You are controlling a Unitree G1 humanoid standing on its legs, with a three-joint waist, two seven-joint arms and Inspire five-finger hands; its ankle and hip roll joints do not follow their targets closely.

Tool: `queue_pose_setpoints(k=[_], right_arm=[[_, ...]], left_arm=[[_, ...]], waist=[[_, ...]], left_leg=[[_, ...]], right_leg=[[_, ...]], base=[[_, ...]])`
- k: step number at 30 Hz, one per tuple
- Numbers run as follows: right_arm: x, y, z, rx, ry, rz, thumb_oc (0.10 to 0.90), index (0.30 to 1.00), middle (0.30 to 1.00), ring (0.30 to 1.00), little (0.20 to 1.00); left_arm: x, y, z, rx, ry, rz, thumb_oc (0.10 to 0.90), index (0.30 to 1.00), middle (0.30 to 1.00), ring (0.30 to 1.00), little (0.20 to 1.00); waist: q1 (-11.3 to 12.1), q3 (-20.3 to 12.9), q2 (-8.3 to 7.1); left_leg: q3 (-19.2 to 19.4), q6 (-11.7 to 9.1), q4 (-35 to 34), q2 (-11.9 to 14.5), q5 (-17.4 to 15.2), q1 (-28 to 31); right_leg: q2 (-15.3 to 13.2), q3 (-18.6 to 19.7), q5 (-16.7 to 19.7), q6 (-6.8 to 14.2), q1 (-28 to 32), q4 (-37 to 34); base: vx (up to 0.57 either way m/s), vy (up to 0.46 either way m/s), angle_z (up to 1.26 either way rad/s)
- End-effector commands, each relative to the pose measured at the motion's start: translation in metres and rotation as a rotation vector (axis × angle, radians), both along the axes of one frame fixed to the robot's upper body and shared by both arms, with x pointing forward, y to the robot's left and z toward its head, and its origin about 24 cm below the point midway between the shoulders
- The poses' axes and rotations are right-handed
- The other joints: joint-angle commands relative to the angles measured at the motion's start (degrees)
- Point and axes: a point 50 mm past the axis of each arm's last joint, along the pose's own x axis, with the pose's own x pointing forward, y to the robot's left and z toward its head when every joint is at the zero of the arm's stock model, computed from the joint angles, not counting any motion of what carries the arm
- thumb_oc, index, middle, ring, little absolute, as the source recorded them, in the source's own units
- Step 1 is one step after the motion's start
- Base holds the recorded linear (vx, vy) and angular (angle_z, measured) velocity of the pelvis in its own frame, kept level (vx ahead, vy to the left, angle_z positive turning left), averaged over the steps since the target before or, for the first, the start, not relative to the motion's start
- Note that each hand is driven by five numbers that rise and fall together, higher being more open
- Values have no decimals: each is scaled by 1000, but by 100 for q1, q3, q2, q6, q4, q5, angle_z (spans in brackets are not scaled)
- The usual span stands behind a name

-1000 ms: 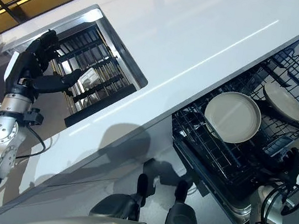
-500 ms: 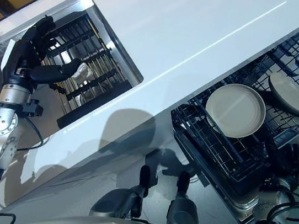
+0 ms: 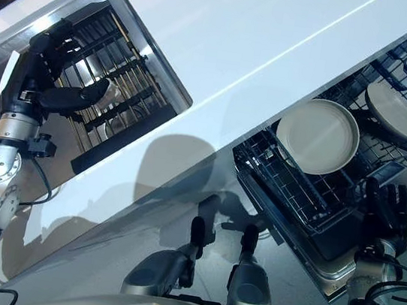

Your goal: Pick up plates and place into dishwasher.

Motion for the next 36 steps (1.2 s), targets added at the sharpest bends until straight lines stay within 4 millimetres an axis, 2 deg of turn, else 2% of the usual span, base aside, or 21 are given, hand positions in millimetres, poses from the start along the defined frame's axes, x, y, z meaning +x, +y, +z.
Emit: queue_pose_setpoints(k=[1, 9, 19, 27, 31, 36], right_arm=[[56, 34, 97, -244, -438, 288, 800, 900, 900, 900, 900], [71, 60, 120, -303, -491, 343, 800, 900, 900, 900, 900], [85, 72, 144, -299, -530, 308, 800, 900, 900, 900, 900], [100, 83, 145, -187, -528, 301, 800, 900, 900, 900, 900], [103, 85, 144, -225, -498, 262, 800, 900, 900, 900, 900], [97, 79, 144, -281, -481, 218, 800, 900, 900, 900, 900]], left_arm=[[-2, 6, 49, 66, -258, 10, 800, 900, 900, 900, 900], [3, 3, 44, 69, -235, 3, 800, 900, 900, 900, 900], [8, 1, 40, 76, -199, -14, 800, 900, 900, 900, 900], [12, -6, 44, 96, -195, -64, 800, 900, 900, 900, 900], [14, -9, 47, 100, -192, -84, 800, 900, 900, 900, 900], [11, -8, 47, 107, -186, -91, 800, 900, 900, 900, 900]], waist=[[196, -340, -261], [290, -395, -357], [463, -428, -384], [608, -455, -354], [647, -464, -357], [642, -462, -387]], left_leg=[[96, -203, 448, -131, -374, -315], [36, -164, 550, -157, -413, -254], [-108, -63, 767, -252, -545, -176], [-225, 22, 774, -329, -584, -119], [-266, 60, 716, -343, -578, -69], [-276, 102, 678, -347, -589, -19]], right_leg=[[157, -214, -658, 44, -150, 666], [131, -243, -680, 15, -9, 686], [19, -330, -724, -14, 142, 812], [-43, -397, -724, -12, 169, 889], [-58, -416, -709, 5, 176, 910], [-61, -413, -675, 38, 163, 932]], base=[[45, 17, 2], [57, 29, 2], [85, 46, 14], [67, 42, 10], [34, 29, 16], [5, 3, 2]])
